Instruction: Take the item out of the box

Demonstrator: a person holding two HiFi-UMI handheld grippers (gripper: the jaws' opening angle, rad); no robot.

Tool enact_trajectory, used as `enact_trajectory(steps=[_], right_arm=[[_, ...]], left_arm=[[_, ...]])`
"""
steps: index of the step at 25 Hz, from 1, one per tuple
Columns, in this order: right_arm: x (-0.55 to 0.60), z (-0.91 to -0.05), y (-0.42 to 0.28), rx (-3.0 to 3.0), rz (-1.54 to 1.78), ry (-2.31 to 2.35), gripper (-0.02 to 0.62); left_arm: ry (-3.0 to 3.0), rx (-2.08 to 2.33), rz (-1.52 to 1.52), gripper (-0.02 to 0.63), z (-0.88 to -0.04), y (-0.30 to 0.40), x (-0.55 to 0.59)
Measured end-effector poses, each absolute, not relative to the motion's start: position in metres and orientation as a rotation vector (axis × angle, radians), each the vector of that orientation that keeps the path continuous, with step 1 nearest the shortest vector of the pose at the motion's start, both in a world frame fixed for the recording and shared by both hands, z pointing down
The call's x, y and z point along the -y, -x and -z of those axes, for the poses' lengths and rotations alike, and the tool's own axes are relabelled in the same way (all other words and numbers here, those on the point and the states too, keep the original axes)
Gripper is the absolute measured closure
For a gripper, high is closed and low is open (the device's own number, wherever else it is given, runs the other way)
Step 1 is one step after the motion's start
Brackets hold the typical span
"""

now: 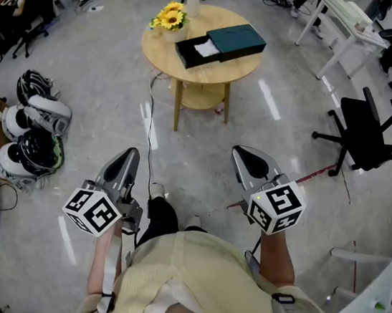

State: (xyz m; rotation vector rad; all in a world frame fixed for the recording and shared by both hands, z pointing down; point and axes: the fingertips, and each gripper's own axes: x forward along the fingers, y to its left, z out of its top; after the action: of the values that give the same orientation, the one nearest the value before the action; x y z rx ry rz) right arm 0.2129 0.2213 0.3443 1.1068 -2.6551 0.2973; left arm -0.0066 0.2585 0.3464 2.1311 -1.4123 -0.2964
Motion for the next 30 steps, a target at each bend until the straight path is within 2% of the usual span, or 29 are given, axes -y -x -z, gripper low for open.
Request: enact_trajectory(steps=[10, 30], right_arm=[[-0.213, -0.353, -0.217, 2.621, -0.326, -1.12, 0.591], [-0.14, -0.366, -0.143, 2.589, -0.358, -1.045, 0.591]], left_arm=[[-2.288, 1.619, -0.056, 0.601, -0.354, 0.016, -0.241], [-2.428, 1.488, -0.139, 0.601, -0.37, 0.055, -0.165]])
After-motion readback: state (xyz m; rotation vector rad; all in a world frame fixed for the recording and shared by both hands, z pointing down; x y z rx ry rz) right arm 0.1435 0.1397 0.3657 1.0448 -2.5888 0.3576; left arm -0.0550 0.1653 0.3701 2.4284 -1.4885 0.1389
